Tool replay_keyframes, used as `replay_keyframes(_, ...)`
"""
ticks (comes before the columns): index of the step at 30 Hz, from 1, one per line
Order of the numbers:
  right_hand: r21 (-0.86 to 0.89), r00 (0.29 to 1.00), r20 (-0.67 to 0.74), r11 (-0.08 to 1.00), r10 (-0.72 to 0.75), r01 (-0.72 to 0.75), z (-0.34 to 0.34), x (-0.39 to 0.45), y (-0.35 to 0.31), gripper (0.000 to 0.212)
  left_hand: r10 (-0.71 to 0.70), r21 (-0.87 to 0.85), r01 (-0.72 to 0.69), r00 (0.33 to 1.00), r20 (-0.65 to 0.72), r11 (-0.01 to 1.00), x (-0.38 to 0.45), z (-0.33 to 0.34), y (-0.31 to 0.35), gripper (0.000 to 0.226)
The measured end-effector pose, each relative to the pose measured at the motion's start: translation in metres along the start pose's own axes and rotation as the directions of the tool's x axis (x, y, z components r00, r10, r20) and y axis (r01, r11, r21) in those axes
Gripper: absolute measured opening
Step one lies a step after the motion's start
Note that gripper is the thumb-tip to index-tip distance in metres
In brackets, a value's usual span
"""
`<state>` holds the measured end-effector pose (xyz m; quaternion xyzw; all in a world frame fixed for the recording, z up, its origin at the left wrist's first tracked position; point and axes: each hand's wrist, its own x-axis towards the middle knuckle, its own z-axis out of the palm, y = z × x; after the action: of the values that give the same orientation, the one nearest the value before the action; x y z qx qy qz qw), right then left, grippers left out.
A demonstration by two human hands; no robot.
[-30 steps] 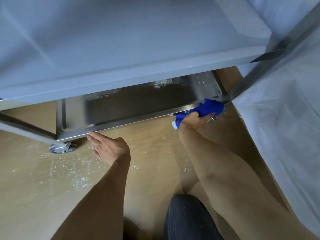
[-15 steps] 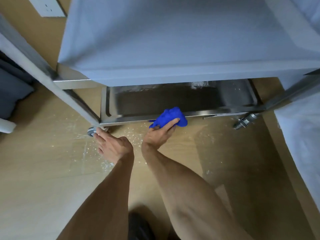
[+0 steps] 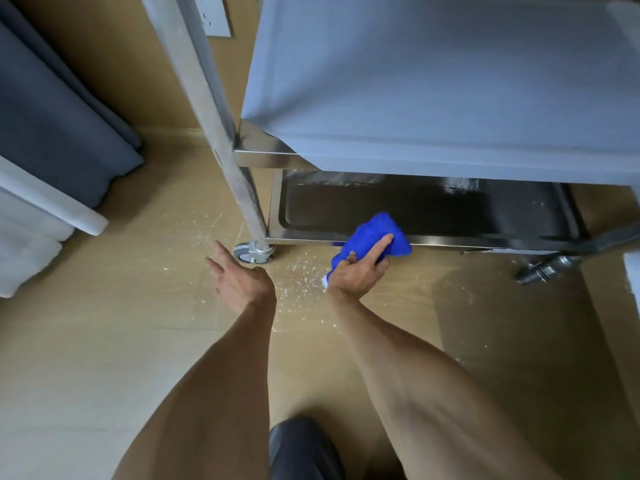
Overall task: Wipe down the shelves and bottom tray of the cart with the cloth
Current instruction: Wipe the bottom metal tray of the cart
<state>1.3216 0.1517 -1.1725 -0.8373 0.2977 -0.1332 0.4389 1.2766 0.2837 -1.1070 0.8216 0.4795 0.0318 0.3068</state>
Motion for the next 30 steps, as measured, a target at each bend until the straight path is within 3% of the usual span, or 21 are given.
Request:
replay_keyframes(3,-0.154,0.990,-0.018,0.979,-0.142,0.137,-0.020,0.021,0.018,0.072,0.158,-0.010,-0.158,0.987,0.029,0.987,0.017,-0.001,0.013,0.087)
replay_keyframes(7,-0.344,0.920,0.139,0.854,-0.366,0.391,-0.023,0.011,0.018,0.083,0.253,-0.088,-0.247,0.966,0.054,0.965,0.022,-0.006,0.028,0.080)
replay_keyframes(8,-0.375,0.861,0.222,0.775,-0.458,0.509,-0.016,0.006,0.010,0.083,0.248,-0.107,-0.243,0.968,0.042,0.964,0.022,-0.007,0.029,0.079)
replay_keyframes(10,-0.371,0.665,0.405,0.552,-0.628,0.747,0.005,-0.006,-0.015,0.077,0.261,-0.131,-0.255,0.965,0.031,0.958,0.022,-0.007,0.028,0.078)
replay_keyframes(11,-0.347,0.575,0.463,0.459,-0.674,0.818,0.017,-0.011,-0.028,0.073,0.276,-0.144,-0.269,0.961,0.025,0.952,0.021,-0.007,0.027,0.076)
replay_keyframes(12,-0.333,0.533,0.494,0.417,-0.687,0.846,0.029,-0.016,-0.038,0.071,0.283,-0.165,-0.277,0.959,0.013,0.946,0.021,-0.007,0.026,0.073)
replay_keyframes(15,-0.348,0.573,0.538,0.456,-0.619,0.819,0.040,-0.028,-0.044,0.070,0.290,-0.238,-0.289,0.956,-0.033,0.927,0.020,-0.005,0.021,0.066)
replay_keyframes(18,-0.360,0.563,0.566,0.434,-0.602,0.826,0.021,-0.018,-0.028,0.069,0.322,-0.200,-0.327,0.945,-0.059,0.923,0.018,-0.001,0.018,0.056)
replay_keyframes(23,-0.537,0.794,0.385,0.586,-0.469,0.607,-0.033,0.064,0.000,0.062,0.146,-0.149,-0.162,0.983,-0.108,0.976,0.005,0.016,0.027,0.055)
replay_keyframes(27,-0.604,0.911,0.209,0.686,-0.355,0.406,-0.090,0.136,0.036,0.060,-0.023,-0.159,0.004,0.993,-0.116,0.987,-0.025,0.042,0.039,0.057)
replay_keyframes(30,-0.594,0.962,0.092,0.761,-0.257,0.260,-0.122,0.171,0.056,0.057,0.008,-0.135,-0.021,0.996,-0.091,0.991,-0.056,0.068,0.048,0.056)
